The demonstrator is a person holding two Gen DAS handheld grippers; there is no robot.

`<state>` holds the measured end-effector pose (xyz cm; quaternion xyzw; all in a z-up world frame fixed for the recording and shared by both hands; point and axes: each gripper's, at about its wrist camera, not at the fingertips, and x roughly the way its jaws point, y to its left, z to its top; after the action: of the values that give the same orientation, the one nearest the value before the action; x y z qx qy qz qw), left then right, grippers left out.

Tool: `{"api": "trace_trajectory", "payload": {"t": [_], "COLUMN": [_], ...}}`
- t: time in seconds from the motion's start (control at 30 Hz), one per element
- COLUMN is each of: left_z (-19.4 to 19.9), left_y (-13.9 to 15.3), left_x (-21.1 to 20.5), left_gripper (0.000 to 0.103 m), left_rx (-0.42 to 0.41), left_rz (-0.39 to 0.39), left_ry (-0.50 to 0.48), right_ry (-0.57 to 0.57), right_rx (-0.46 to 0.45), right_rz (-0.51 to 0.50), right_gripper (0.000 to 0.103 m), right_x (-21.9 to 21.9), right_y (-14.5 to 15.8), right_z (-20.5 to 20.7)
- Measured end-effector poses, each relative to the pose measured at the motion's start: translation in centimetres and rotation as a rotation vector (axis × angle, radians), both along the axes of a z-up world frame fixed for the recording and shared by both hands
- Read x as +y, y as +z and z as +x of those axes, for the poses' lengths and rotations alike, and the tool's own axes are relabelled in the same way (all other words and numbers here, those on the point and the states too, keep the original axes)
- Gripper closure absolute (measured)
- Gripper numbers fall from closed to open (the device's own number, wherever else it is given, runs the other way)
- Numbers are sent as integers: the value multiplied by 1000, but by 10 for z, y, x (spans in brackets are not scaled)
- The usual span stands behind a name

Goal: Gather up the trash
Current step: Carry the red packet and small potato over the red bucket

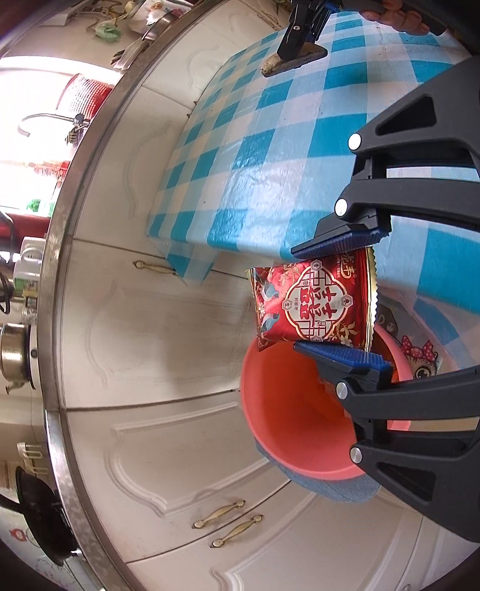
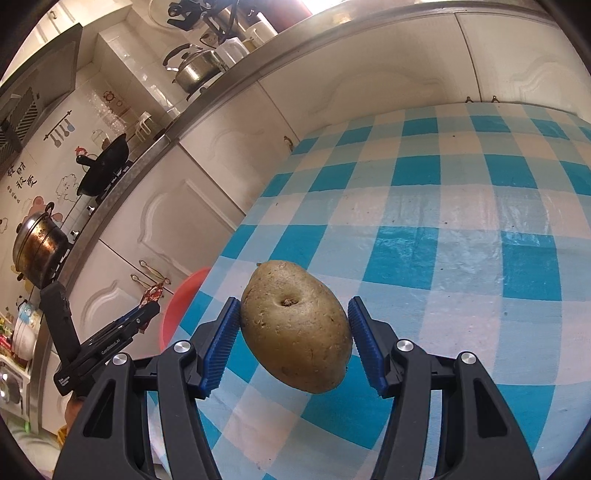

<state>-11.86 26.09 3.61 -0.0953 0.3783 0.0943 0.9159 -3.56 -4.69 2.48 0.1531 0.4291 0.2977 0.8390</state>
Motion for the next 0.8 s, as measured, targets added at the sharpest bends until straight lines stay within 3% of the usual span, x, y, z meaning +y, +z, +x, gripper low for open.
{"api": "trace_trajectory", "payload": {"t": [0.8], "left_z": [-29], "left_y": [-37], "left_x": [94], "left_gripper": [57], "left_rx": [64], "left_rz": [-50], "left_ry": [194], "right_ry": [275], "right_rx": [-31], "right_rz": [-68], "right_gripper": [42], "right_x": [144], "right_y": [17], "right_z": [-7]}}
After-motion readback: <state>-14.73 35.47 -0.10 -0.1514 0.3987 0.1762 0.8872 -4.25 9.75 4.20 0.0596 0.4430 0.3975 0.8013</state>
